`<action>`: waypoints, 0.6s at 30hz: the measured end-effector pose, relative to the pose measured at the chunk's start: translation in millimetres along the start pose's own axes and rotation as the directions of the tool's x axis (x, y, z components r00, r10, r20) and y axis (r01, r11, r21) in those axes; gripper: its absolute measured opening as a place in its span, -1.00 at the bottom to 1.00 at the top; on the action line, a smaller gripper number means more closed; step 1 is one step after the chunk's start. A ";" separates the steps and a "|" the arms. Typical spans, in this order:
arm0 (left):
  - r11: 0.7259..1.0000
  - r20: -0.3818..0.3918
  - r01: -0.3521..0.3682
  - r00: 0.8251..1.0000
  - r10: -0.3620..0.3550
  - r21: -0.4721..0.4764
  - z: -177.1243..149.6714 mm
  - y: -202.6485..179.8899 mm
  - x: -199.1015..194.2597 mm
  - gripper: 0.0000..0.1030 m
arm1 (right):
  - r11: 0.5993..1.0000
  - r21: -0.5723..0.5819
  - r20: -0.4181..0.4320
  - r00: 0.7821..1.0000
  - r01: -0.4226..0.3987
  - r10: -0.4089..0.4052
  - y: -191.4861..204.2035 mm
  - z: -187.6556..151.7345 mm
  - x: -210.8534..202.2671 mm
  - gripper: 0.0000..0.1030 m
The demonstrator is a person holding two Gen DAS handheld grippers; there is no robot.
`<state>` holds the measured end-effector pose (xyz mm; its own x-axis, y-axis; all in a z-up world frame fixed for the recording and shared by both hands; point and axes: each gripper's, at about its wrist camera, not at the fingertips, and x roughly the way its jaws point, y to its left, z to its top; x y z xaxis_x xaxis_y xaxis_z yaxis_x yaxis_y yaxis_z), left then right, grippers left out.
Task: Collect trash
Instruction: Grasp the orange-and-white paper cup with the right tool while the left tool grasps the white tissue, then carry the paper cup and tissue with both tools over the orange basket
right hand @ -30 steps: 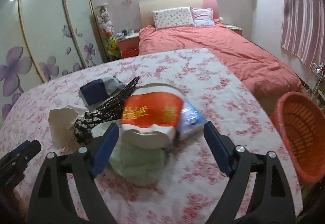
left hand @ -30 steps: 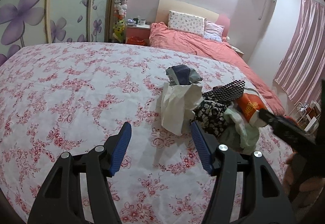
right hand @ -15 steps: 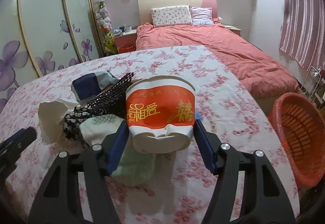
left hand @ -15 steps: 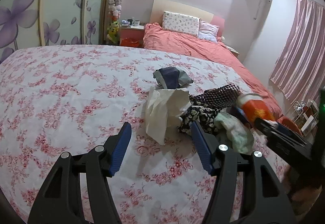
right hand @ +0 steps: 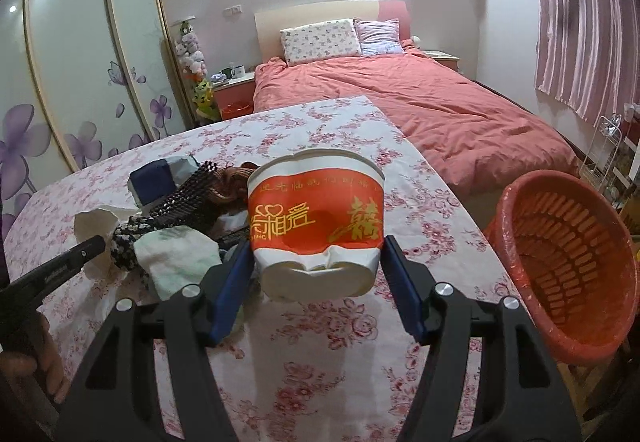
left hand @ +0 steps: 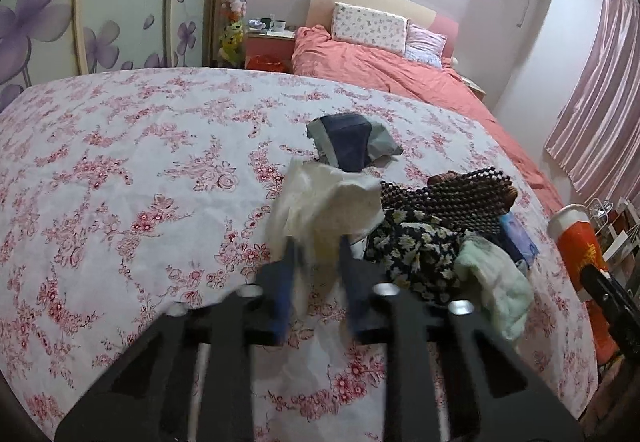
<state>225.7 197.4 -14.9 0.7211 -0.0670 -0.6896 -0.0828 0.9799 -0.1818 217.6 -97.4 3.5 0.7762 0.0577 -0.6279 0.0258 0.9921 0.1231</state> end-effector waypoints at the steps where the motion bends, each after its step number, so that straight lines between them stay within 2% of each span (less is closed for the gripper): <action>1: 1.000 0.002 -0.004 1.000 0.004 0.000 0.0 0.6 -0.1 -0.87 | 1.000 0.001 0.000 1.000 0.000 0.000 -1.8 -0.2 -0.6 0.23; 5: 1.000 0.030 0.006 1.000 -0.006 -0.006 2.0 3.5 -9.1 -0.97 | 1.000 0.006 0.006 1.000 -0.002 0.002 -4.9 0.0 -3.3 0.23; 12: 1.000 0.084 0.016 0.996 -0.014 -0.017 8.4 8.9 -33.1 -0.98 | 1.000 0.017 0.027 1.000 -0.007 0.006 -10.6 1.3 -13.5 0.23; 18: 0.999 0.117 0.039 0.992 -0.038 -0.002 11.4 -1.3 -53.4 -0.98 | 1.000 0.027 0.055 0.998 -0.008 0.006 -18.4 3.1 -26.1 0.23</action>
<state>195.2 201.8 30.1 0.7994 -0.0816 -0.5952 -0.0565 0.9761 -0.2098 198.8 -117.4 20.0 0.8098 0.0579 -0.5839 0.0366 0.9882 0.1487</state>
